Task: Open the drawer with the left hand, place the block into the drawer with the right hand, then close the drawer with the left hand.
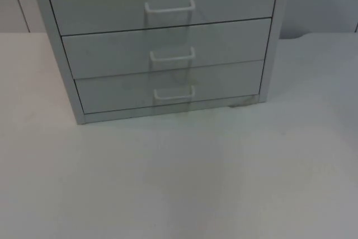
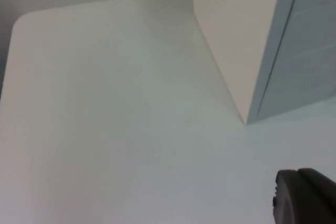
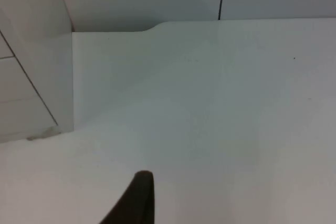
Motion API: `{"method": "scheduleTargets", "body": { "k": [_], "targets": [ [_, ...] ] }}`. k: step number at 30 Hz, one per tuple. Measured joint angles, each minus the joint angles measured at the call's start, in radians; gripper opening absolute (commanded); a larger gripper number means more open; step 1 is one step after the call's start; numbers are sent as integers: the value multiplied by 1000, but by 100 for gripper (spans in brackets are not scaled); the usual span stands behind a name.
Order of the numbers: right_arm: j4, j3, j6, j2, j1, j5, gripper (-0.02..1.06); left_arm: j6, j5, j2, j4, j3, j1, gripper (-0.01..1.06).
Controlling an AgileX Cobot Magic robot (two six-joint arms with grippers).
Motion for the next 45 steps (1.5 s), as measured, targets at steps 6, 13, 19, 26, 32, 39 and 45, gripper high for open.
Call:
{"method": "scheduleTargets", "body": {
  "k": [6,13,19,26,32,39,45],
  "targets": [
    [65,0,-66,0,0,17,105,-11,-39,-127,-5,129,0,0],
    [232,0,-262,-87,0,34,105,-53,-61,-390,-7,234,0,0],
    [246,0,-283,-200,0,105,105,-59,-66,-576,-7,285,0,0],
    [246,15,-285,-316,0,220,105,-62,-18,-777,2,361,0,0],
    [246,89,-272,-442,0,253,105,-62,34,-823,4,380,0,0],
    [226,161,-212,-575,0,304,105,-62,78,-823,4,408,0,0],
    [82,179,-64,-700,0,382,105,-62,81,-823,4,440,0,0]
  ]
}}
